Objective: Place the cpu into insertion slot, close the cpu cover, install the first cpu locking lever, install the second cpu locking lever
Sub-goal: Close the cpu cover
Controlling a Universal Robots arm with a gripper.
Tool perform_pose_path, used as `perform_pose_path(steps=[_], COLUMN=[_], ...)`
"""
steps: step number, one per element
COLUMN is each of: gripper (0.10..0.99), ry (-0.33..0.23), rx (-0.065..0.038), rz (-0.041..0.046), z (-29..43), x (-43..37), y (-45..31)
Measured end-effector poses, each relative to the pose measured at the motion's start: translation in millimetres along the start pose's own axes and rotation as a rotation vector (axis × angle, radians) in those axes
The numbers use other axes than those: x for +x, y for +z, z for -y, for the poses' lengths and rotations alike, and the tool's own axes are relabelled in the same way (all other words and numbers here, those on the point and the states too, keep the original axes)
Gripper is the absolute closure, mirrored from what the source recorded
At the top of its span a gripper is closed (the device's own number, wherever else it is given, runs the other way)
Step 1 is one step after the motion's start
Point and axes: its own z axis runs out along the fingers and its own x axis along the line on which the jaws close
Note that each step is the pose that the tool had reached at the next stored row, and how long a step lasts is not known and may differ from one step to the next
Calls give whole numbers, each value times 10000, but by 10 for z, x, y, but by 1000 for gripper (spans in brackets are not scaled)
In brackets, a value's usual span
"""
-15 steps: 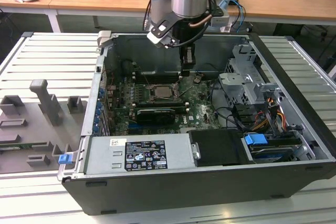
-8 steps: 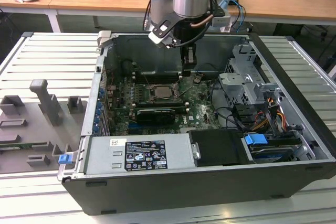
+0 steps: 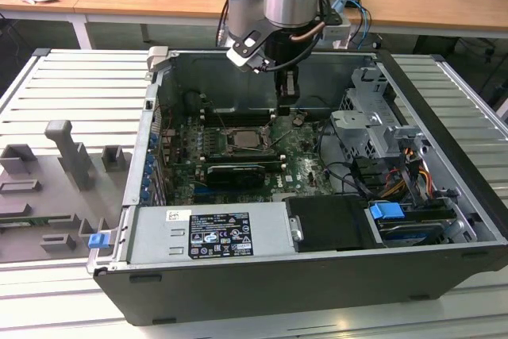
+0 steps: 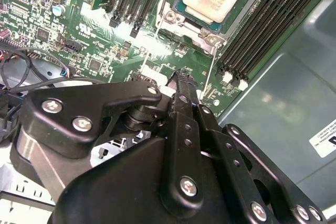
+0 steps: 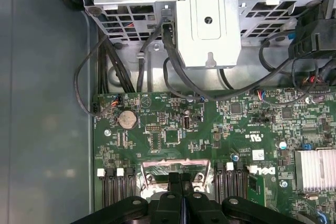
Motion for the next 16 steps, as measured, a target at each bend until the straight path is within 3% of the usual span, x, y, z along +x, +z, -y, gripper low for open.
perform_pose_path(steps=[16], gripper=[980], ry=[0], rx=[0], rz=[-1], z=[-122], x=[5], y=[11])
